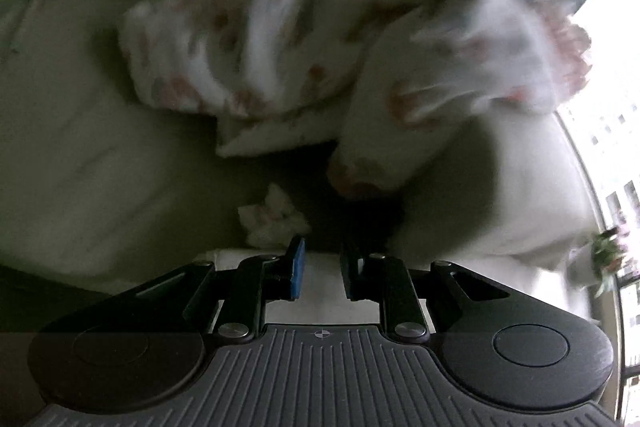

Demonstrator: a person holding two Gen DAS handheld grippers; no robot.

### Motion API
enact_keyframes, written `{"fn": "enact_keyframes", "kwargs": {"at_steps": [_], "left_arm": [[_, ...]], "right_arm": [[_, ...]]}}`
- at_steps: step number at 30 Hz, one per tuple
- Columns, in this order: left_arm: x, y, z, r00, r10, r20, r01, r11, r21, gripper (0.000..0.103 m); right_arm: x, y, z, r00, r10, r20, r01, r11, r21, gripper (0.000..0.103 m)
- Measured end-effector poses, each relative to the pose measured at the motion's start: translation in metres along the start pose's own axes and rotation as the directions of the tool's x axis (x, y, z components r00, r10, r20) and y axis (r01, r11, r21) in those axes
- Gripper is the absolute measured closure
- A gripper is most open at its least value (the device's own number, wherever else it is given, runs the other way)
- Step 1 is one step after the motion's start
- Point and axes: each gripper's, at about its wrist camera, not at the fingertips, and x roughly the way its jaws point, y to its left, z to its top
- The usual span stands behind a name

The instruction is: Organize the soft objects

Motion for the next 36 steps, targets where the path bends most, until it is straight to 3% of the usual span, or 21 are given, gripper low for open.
{"fn": "enact_keyframes", "kwargs": {"at_steps": [5,11,13,15,20,22,23,25,31,36], "left_arm": [[0.087,0.005,0.025,0.987,0.123,-0.102,-0.107,0.983,0.146,0.082],[0.154,0.006,0.042,0.972,0.136,-0.191,-0.097,0.975,0.2,0.078],[0.172,0.007,0.042,0.957,0.193,-0.218,-0.144,0.965,0.219,0.077],[0.187,0.006,0.039,0.937,0.252,-0.243,-0.187,0.947,0.26,0.067],[0.201,-0.002,0.038,0.922,0.333,-0.196,-0.259,0.909,0.328,0.06],[0.203,-0.011,0.035,0.919,0.353,-0.172,-0.27,0.886,0.377,0.072],[0.202,-0.014,0.033,0.922,0.351,-0.164,-0.267,0.882,0.389,0.085],[0.196,-0.015,0.029,0.941,0.303,-0.152,-0.233,0.904,0.359,0.09],[0.154,0.006,0.024,0.987,0.145,-0.068,-0.125,0.962,0.242,0.094],[0.07,0.004,0.037,0.994,0.085,0.073,-0.098,0.975,0.199,0.094]], "right_arm": [[0.044,-0.027,-0.01,0.995,0.004,-0.104,-0.002,1.0,0.012,0.034],[0.087,-0.043,-0.023,0.986,-0.048,-0.16,0.044,0.999,-0.024,0.034],[0.1,-0.047,-0.027,0.982,-0.045,-0.183,0.041,0.999,-0.022,0.034],[0.11,-0.049,-0.033,0.977,-0.042,-0.211,0.039,0.999,-0.02,0.034],[0.124,-0.052,-0.046,0.969,-0.062,-0.237,0.055,0.998,-0.037,0.034],[0.124,-0.053,-0.049,0.969,-0.069,-0.237,0.061,0.997,-0.04,0.034],[0.123,-0.053,-0.051,0.969,-0.069,-0.236,0.061,0.997,-0.038,0.034],[0.118,-0.055,-0.054,0.971,-0.069,-0.229,0.064,0.997,-0.033,0.034],[0.099,-0.062,-0.056,0.978,-0.108,-0.179,0.1,0.993,-0.056,0.034],[0.089,-0.068,-0.056,0.983,-0.092,-0.161,0.086,0.995,-0.043,0.034]]}}
